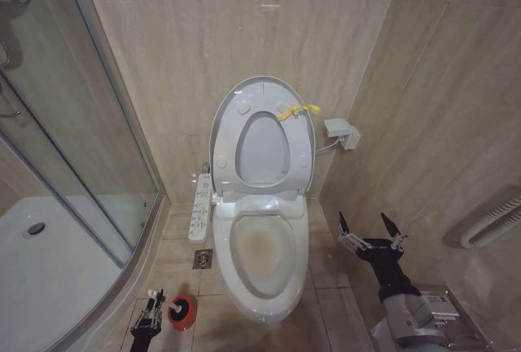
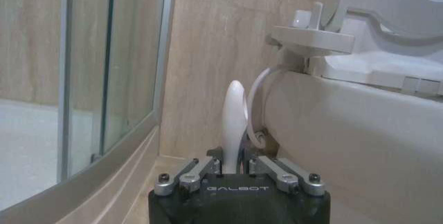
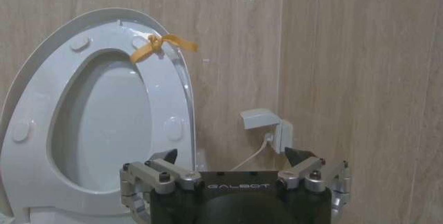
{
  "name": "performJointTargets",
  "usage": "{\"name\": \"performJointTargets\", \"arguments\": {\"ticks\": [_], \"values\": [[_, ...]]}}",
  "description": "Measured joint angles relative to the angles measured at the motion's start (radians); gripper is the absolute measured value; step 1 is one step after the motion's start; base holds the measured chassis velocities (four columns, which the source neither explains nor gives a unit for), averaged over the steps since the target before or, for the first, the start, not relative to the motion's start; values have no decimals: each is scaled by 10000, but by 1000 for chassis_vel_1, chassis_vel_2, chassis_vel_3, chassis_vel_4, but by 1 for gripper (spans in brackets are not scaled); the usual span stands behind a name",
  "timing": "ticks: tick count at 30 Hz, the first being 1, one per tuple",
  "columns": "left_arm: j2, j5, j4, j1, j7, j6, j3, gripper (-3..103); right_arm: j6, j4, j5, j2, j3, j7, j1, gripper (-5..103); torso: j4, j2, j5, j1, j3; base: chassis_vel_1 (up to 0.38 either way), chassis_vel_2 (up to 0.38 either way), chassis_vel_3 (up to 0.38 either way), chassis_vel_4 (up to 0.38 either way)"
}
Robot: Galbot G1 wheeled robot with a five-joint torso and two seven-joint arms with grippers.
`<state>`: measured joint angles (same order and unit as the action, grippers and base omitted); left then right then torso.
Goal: Open the toilet lid, clean the toilet bowl with a toilet brush, close the toilet lid, and flush.
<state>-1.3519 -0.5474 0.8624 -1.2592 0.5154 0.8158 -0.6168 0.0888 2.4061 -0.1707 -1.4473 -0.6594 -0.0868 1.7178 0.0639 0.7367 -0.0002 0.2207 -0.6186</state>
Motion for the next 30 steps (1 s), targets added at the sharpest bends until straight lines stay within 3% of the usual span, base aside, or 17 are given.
{"name": "performJointTargets", "arguments": {"ticks": [30], "values": [[212,144,-297,279,-106,10,51,19,0,0,0,0,0,0,0,100,1,0,2,0,0,0,0,0,0]]}}
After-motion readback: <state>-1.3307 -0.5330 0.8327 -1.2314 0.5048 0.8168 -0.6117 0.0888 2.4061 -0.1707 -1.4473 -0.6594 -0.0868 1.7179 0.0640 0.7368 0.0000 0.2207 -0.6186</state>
